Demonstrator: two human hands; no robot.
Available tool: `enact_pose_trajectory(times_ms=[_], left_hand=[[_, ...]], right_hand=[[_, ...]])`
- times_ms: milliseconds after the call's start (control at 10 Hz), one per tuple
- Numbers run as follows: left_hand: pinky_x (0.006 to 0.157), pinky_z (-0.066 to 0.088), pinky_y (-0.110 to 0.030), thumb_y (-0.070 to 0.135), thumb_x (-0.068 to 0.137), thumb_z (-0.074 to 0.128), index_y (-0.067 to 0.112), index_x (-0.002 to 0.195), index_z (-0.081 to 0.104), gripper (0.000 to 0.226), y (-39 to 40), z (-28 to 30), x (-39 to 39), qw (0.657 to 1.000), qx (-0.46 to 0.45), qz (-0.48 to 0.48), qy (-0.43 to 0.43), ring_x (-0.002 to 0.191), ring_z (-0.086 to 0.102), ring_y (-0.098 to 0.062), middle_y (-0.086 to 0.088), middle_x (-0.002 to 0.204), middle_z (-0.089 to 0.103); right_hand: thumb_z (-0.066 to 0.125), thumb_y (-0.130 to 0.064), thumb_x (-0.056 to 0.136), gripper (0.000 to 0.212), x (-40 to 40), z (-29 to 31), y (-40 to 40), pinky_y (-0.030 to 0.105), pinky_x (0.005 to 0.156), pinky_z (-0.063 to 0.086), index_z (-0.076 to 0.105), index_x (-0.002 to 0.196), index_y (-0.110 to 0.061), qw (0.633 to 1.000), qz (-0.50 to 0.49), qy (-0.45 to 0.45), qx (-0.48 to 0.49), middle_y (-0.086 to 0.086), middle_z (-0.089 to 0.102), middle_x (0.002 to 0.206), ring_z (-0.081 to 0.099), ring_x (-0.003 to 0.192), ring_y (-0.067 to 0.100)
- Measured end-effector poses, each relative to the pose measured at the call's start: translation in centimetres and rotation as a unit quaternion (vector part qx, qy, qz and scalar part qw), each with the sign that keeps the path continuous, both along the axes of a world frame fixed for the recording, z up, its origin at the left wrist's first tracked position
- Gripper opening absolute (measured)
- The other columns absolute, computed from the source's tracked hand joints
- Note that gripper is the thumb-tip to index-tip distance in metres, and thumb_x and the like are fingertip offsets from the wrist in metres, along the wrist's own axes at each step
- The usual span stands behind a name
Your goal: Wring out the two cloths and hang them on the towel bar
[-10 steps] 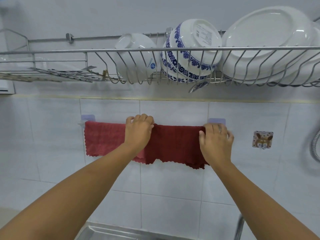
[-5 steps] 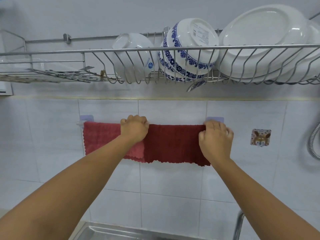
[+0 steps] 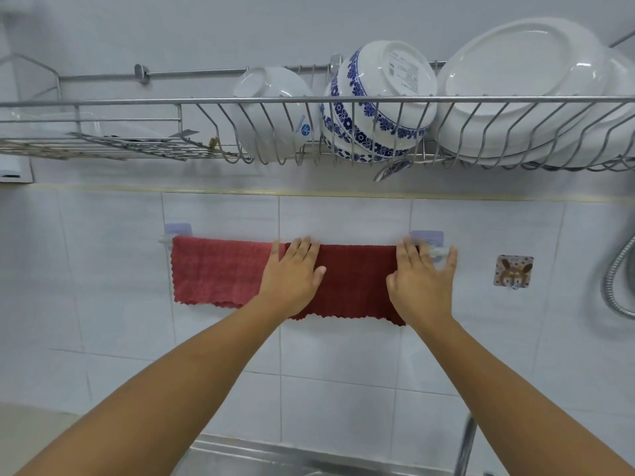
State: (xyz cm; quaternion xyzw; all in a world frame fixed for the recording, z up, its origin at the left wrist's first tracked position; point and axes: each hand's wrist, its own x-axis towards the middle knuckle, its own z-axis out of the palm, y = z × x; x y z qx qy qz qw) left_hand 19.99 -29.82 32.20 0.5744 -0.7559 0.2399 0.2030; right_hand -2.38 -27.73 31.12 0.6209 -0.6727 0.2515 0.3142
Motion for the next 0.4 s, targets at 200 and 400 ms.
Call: enact_pose_trajectory(times_ms=[200,400], left_hand=[[0.121,-0.002,-0.052,0.046,0.102,0.014,0.014,0.154,0.002,0.062,1.2,0.6,0.8,0.999,0.049,0.007,-0.004,0.151,-0.002,-0.020,-0.006,0.163,0.000],[0.120,-0.001,-0.051,0.045,0.102,0.015,0.012,0.154,0.001,0.063,4.3,-1.6,3.6,0.993,0.101,0.055,0.020,0.151,-0.001,-0.025,-0.009,0.163,-0.001]], right_hand=[[0.029,-0.030,0.096,0.058,0.0,1.2,1.2,0.053,0.119,0.002,0.023,0.151,-0.012,0.998,0.014,-0.023,0.050,0.004,0.025,0.160,0.013,0.149,0.021],[0.029,-0.031,0.100,0.057,3.0,0.5,3.4,0.045,0.120,0.012,0.021,0.152,-0.011,0.985,0.110,-0.061,0.122,0.008,0.018,0.162,0.014,0.149,0.026]])
